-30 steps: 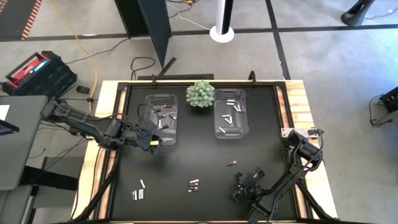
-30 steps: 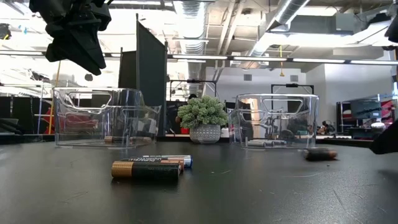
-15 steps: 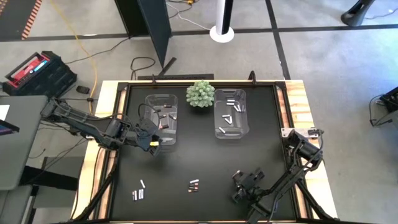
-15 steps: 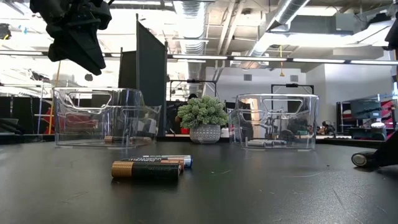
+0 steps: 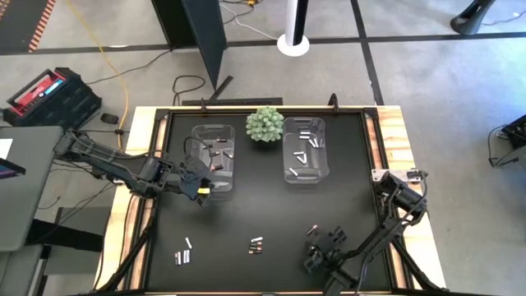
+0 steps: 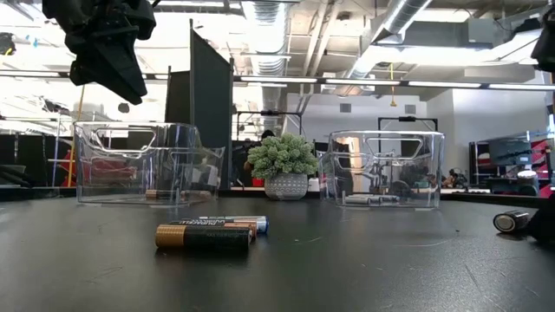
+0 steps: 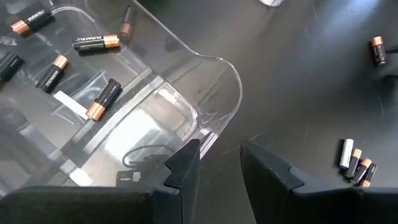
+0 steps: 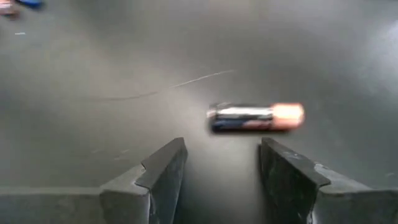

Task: Sort batteries
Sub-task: Put the white-blue battery into the right transparent bin

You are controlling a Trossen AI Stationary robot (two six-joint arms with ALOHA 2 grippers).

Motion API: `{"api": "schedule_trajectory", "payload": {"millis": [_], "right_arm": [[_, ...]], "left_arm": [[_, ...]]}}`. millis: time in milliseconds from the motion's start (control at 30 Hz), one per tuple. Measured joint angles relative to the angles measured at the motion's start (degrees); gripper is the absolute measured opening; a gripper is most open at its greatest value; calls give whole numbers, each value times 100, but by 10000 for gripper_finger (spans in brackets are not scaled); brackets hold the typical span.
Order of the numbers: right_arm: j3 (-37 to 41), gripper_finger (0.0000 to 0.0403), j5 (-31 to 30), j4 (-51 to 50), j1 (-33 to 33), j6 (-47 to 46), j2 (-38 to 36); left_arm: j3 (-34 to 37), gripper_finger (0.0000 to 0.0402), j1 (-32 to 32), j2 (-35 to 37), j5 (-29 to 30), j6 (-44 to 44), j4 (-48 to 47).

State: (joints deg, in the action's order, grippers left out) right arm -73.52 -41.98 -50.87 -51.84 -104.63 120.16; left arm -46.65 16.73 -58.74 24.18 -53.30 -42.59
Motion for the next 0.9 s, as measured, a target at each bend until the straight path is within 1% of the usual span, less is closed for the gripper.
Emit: {"api": "schedule_trajectory", "payload": {"millis": [167, 433, 533, 600, 733, 900], "right_arm": [[-191, 230, 106, 265, -13, -303, 0], [-226, 222, 435, 232, 268, -1510, -26], [-301, 214, 926, 138, 475, -1968, -37], [-353, 207, 1294, 110, 617, -2071, -42], [-522, 195, 1392, -114, 835, -2070, -22], [-723, 180, 1916, -497, 1177, -2307, -5]], "left_arm": [[0, 112, 0, 1, 0, 20, 0], [0, 112, 0, 0, 2, 350, 0], [0, 112, 0, 0, 0, 549, 0], [0, 112, 0, 0, 2, 671, 0], [0, 112, 0, 0, 1, 953, 0], [1, 112, 0, 0, 1, 1206, -4]]}}
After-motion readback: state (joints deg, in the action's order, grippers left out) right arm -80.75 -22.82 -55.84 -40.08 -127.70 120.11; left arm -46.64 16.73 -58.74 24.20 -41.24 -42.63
